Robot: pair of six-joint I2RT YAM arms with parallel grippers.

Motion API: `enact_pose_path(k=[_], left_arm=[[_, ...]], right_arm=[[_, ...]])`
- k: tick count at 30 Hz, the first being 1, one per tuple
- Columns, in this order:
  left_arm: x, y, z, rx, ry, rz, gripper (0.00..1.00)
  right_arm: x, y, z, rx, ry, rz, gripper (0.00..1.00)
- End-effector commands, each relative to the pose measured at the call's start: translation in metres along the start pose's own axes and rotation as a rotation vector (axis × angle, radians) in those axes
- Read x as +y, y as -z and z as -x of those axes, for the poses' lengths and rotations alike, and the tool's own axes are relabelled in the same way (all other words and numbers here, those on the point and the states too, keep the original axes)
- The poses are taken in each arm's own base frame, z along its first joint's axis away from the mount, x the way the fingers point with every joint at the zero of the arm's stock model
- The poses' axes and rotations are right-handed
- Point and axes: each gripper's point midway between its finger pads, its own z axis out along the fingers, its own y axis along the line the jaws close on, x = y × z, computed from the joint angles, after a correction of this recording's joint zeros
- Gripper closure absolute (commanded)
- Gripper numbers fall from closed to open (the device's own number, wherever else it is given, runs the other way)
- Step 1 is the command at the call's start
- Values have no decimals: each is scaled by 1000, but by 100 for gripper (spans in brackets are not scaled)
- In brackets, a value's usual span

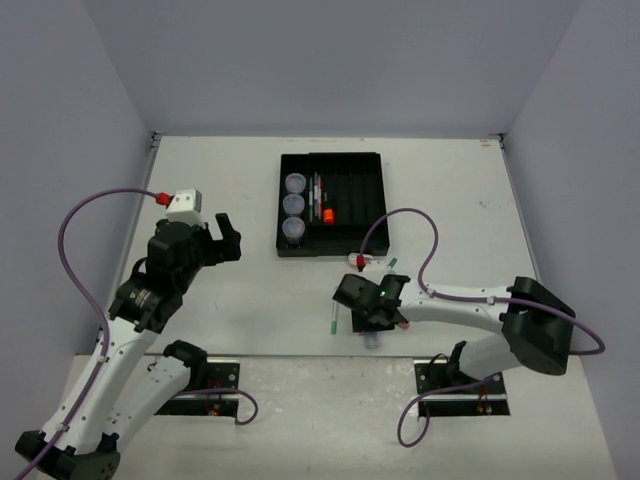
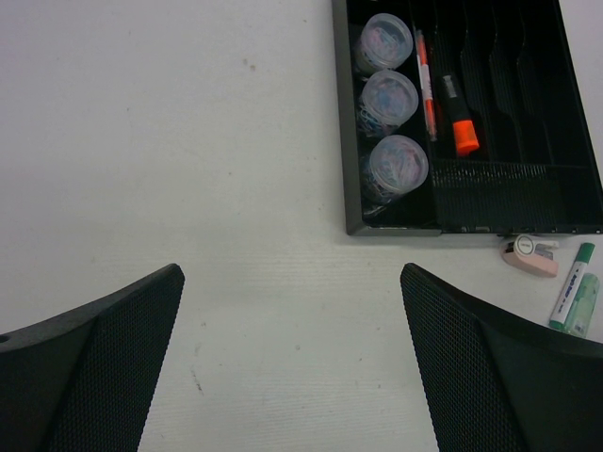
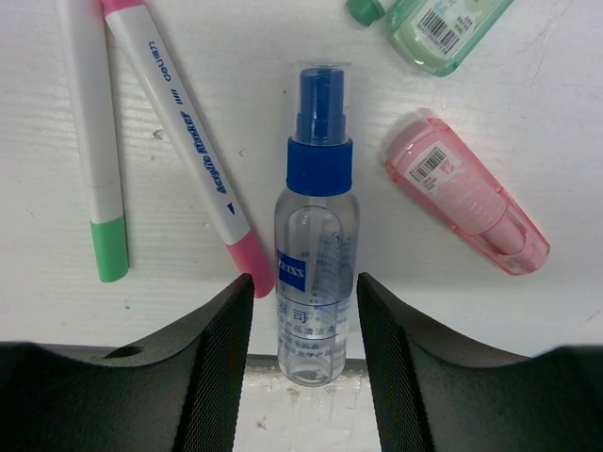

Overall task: Sort the stationery into containers
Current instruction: Pick up the stationery from the center of the board.

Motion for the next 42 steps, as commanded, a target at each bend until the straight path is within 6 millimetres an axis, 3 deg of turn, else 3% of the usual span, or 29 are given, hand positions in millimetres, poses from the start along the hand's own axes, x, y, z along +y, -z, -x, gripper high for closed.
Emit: enact_pose_path(k=[1, 4, 10, 17, 20, 25, 29, 38, 40, 42], left_arm=[[0, -2, 6, -29, -12, -7, 0], [0, -2, 7, -31, -12, -6, 0], [0, -1, 7, -34, -11, -7, 0], [1, -1, 7, -33, -12, -4, 0], [0, -2, 7, -32, -10, -3, 0], [0, -3, 6, -25, -14, -4, 0], [0, -3, 5, -23, -14, -3, 0], [1, -5, 4, -18, -16, 2, 0], [1, -5, 4, -16, -15, 5, 0], [1, -5, 4, -17, -15, 6, 0]], right_arm=[[-4, 7, 18, -69, -21, -5, 50], [-6, 10, 18, -75, -27, 7, 51], [-21, -9, 10, -41, -23, -49, 54], [-17, -24, 0, 0, -3, -53, 63], [-17, -21, 2, -2, -1, -55, 68], [-17, 2, 20, -61, -1, -42, 78], [-6, 41, 58, -208, 37, 55, 82], [33, 138, 171, -689, 570, 205, 100], [32, 142, 197, -734, 658, 173, 100], [39, 134, 212, -724, 825, 203, 100]])
